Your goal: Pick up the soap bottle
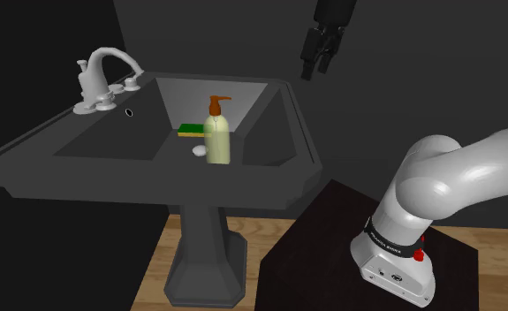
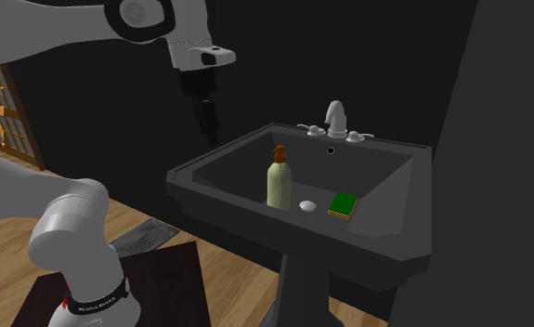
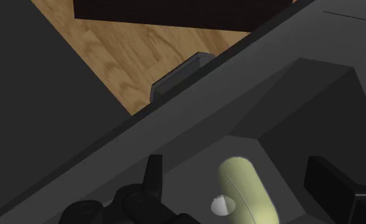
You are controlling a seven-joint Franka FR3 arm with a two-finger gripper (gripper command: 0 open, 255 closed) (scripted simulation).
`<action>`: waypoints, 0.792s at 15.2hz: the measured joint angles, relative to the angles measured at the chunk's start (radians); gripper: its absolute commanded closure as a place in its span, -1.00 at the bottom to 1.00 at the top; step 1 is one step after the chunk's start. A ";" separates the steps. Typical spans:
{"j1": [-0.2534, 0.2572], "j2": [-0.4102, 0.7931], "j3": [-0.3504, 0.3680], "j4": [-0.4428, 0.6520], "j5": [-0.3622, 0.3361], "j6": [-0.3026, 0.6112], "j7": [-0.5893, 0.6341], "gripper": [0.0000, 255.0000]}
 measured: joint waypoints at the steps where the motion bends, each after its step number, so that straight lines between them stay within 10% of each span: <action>1: 0.000 0.000 0.000 0.000 0.000 0.000 0.000 -1.00; 12: 0.020 0.388 0.085 0.187 0.022 0.143 0.063 -1.00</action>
